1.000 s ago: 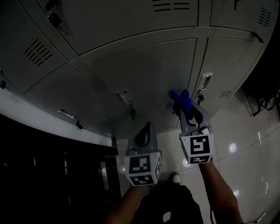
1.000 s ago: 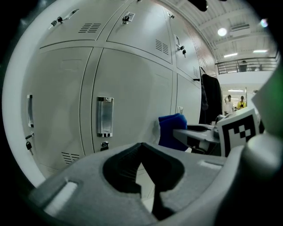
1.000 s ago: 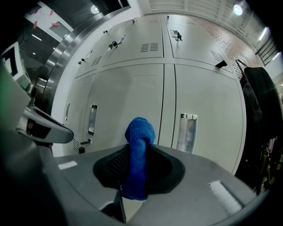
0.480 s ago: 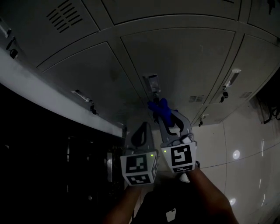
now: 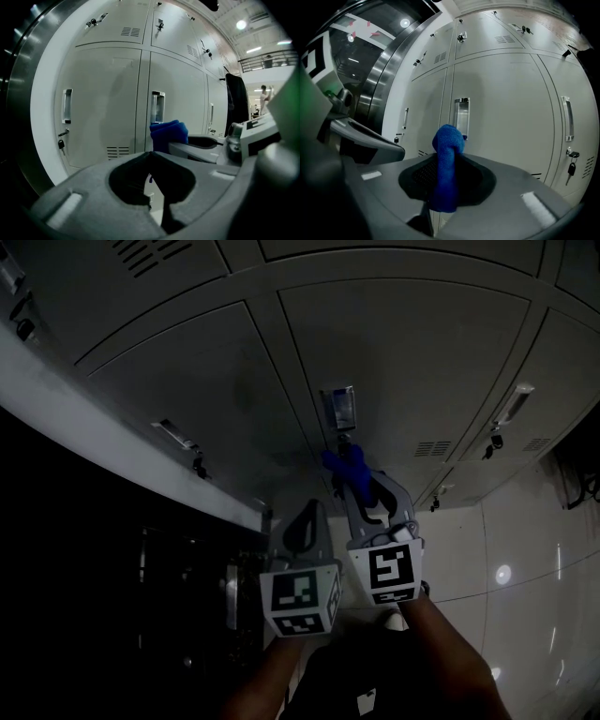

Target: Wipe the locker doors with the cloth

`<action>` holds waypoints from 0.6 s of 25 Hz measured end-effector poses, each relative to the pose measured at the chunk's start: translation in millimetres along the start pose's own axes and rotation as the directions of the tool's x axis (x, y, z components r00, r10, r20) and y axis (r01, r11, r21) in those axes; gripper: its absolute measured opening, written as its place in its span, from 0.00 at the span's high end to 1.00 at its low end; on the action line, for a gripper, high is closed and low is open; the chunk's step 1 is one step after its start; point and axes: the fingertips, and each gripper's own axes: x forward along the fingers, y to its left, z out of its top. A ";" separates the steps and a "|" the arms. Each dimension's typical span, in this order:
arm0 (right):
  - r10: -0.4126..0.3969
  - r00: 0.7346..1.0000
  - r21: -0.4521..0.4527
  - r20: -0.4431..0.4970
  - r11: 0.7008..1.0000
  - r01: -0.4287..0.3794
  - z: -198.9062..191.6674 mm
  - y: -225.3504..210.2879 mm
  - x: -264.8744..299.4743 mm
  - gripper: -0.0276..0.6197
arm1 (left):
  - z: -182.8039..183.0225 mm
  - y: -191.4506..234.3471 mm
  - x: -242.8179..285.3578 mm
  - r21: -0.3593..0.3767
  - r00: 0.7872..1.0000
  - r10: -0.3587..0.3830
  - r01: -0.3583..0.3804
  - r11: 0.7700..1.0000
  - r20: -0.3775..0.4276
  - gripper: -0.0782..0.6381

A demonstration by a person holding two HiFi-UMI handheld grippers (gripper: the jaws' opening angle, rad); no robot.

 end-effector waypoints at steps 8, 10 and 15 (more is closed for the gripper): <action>-0.095 0.995 -0.004 -0.018 0.996 0.095 -1.5 -60.7 -22.1 0.83 | 10.8 -53.1 25.0 0.029 0.996 -0.094 0.094 0.995 -0.006 0.89; -0.124 0.992 0.005 -0.022 0.992 0.124 -3.4 -78.4 -28.5 0.83 | 13.9 -66.5 30.2 0.037 0.993 -0.115 0.116 0.993 -0.009 0.89; -0.185 0.982 0.006 -0.035 0.983 0.185 -10.0 -120.0 -44.0 0.83 | 19.8 -96.4 42.7 0.056 0.988 -0.157 0.157 0.986 -0.011 0.89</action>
